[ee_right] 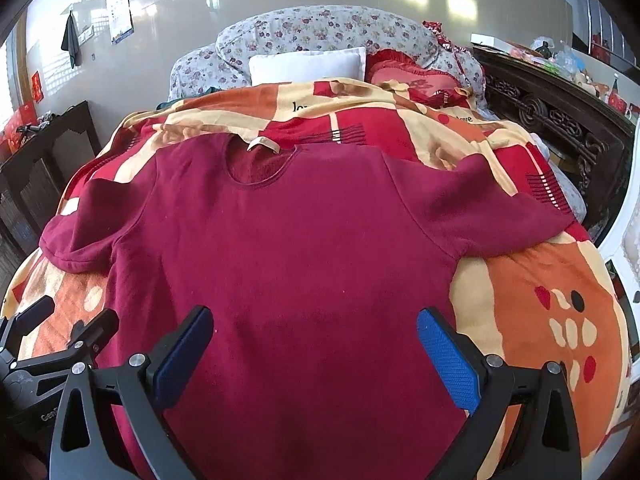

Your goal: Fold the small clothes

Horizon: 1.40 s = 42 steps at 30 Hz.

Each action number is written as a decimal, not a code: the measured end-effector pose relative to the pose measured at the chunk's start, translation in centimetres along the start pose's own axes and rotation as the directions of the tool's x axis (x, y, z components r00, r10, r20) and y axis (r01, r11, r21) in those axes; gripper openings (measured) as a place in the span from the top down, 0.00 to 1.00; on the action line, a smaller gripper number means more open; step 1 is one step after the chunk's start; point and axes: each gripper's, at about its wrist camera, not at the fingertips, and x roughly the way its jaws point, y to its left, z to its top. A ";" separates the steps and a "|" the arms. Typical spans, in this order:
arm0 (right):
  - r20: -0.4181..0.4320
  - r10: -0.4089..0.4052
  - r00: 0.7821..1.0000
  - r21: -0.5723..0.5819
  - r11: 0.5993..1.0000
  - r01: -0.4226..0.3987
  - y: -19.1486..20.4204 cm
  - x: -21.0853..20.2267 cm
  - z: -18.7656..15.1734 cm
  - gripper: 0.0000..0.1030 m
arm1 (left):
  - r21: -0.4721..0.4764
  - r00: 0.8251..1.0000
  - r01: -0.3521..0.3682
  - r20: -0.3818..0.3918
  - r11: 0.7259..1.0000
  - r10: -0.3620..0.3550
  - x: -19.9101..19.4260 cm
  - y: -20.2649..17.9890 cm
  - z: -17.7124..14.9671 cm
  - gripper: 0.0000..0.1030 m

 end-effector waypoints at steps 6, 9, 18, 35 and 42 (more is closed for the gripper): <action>-0.010 -0.009 1.000 -0.007 1.000 0.009 0.4 0.4 0.1 0.00 | -0.008 1.000 0.004 0.005 1.000 -0.004 0.1 0.0 0.2 0.00; -0.017 -0.005 1.000 -0.008 1.000 0.005 0.7 0.6 0.2 0.00 | -0.012 1.000 0.003 0.004 1.000 -0.003 0.1 0.0 0.3 0.00; -0.030 -0.015 0.999 -0.010 1.000 0.015 1.0 1.1 0.3 0.00 | -0.019 1.000 0.008 0.001 1.000 -0.008 0.4 0.1 0.8 0.00; -0.047 -0.006 0.999 -0.020 1.000 0.005 2.4 2.4 0.9 0.00 | -0.045 1.000 0.004 -0.020 0.999 -0.005 1.6 0.9 1.2 0.00; -0.065 0.005 0.998 -0.009 1.000 -0.005 2.6 3.4 1.0 0.00 | -0.065 1.000 -0.003 -0.031 0.998 0.001 2.1 2.6 1.3 0.00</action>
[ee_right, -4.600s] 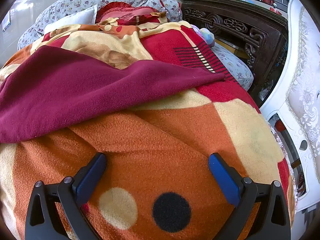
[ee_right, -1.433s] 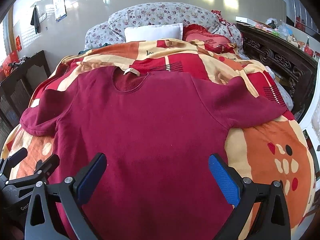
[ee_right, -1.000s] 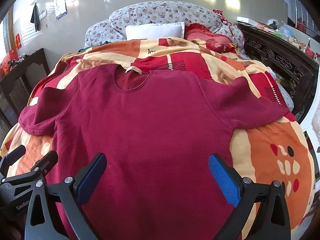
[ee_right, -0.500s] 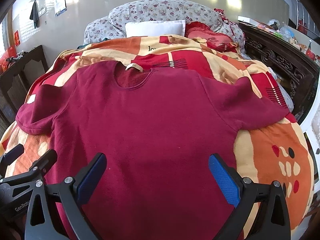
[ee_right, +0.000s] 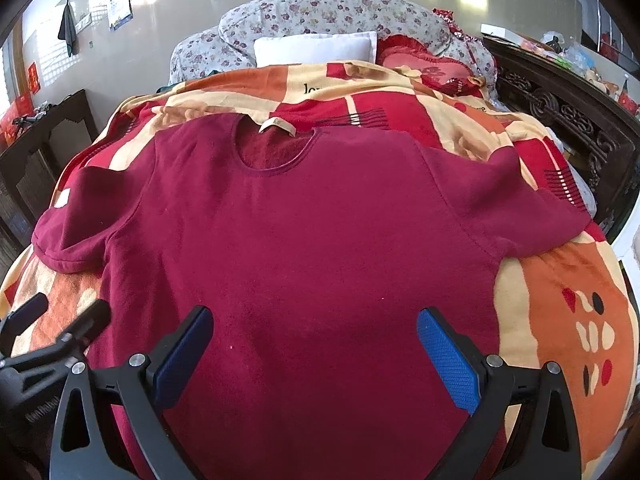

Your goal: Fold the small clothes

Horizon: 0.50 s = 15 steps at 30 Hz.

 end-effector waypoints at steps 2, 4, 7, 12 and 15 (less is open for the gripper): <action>-0.007 0.008 1.000 -0.003 1.000 -0.008 0.2 0.3 0.1 0.00 | -0.036 1.000 0.016 -0.021 0.999 -0.016 0.4 1.9 0.5 0.00; -0.013 0.015 1.000 -0.013 1.000 -0.015 0.6 0.6 0.2 0.00 | -0.089 0.999 0.014 -0.041 0.996 -0.018 0.8 4.2 1.1 0.00; -0.020 0.026 0.999 -0.032 0.999 -0.026 1.3 1.0 0.4 0.00 | -0.170 0.999 -0.006 -0.045 0.985 -0.002 1.1 8.7 2.1 0.00; -0.037 0.057 0.998 -0.041 0.997 -0.058 2.1 1.6 0.4 0.00 | -0.384 0.997 -0.074 -0.036 0.920 0.065 1.8 18.2 4.4 0.00; -0.050 0.070 0.996 -0.046 0.996 -0.072 2.5 1.9 0.2 0.00 | -0.557 0.992 -0.111 -0.014 0.823 0.124 2.9 24.5 5.4 0.00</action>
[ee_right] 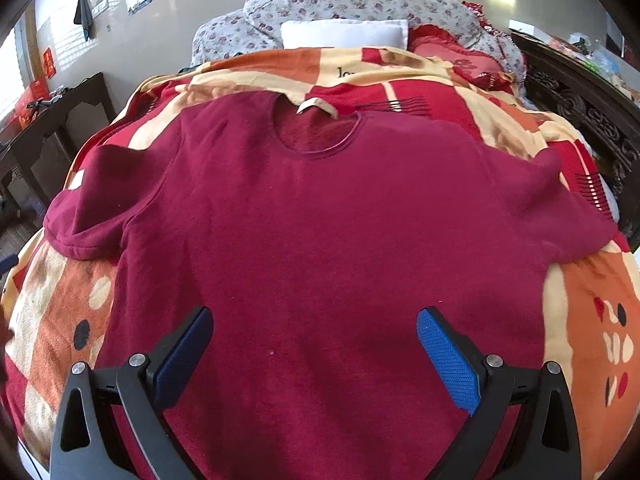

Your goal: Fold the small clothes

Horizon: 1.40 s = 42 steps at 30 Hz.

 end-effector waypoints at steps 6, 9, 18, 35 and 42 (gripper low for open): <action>-0.034 0.028 0.999 0.011 1.000 -0.027 0.5 1.0 0.2 0.00 | -0.155 0.993 -0.061 -0.107 0.986 0.044 7.3 3.7 4.4 0.27; -0.046 0.029 0.999 0.003 1.000 -0.029 0.9 1.5 0.4 0.00 | -0.114 0.996 -0.061 -0.065 0.992 0.054 9.0 2.9 5.2 0.54; -0.032 0.065 0.997 0.047 0.997 -0.064 -1.0 0.7 0.7 0.00 | 0.065 0.984 0.154 0.079 0.986 -0.159 -0.8 -4.2 5.8 0.93; -0.006 0.022 1.000 0.341 0.940 -0.019 -15.7 -2.3 1.4 0.00 | 0.500 0.815 0.580 -0.352 0.643 -0.461 -2.4 -33.0 -19.1 0.80; 0.033 0.060 0.998 0.331 0.941 -0.068 -17.5 -3.3 3.2 0.00 | 0.578 0.842 0.525 -0.248 0.625 -0.479 -6.2 -26.4 -16.7 0.19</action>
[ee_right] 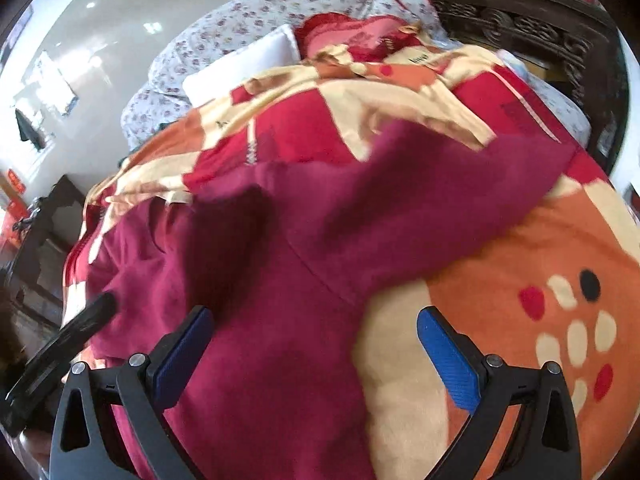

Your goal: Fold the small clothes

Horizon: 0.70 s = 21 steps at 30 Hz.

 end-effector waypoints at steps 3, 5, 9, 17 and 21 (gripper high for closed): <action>0.029 -0.010 1.000 -0.078 0.997 0.012 1.8 1.1 1.6 0.00 | 0.028 0.968 -0.236 0.098 0.971 0.232 -3.0 3.5 0.0 0.14; 0.023 -0.021 1.000 -0.113 0.993 0.024 2.8 2.9 2.8 0.00 | 0.002 0.938 -0.342 0.056 0.940 0.342 -2.4 6.5 -0.2 0.14; -0.035 -0.065 0.997 -0.174 0.983 0.058 3.9 7.5 3.6 0.11 | -0.103 0.917 -0.399 -0.045 0.911 0.396 -0.6 11.3 -1.4 0.14; 0.124 -0.054 0.991 -0.240 0.967 0.083 2.9 4.5 3.4 0.95 | -0.197 0.902 -0.431 -0.084 0.880 0.423 0.8 14.1 -2.8 0.14; 0.093 -0.102 0.990 -0.224 0.967 0.121 1.8 5.3 3.0 0.96 | -0.189 0.908 -0.419 -0.096 0.888 0.408 0.6 13.3 -3.5 0.14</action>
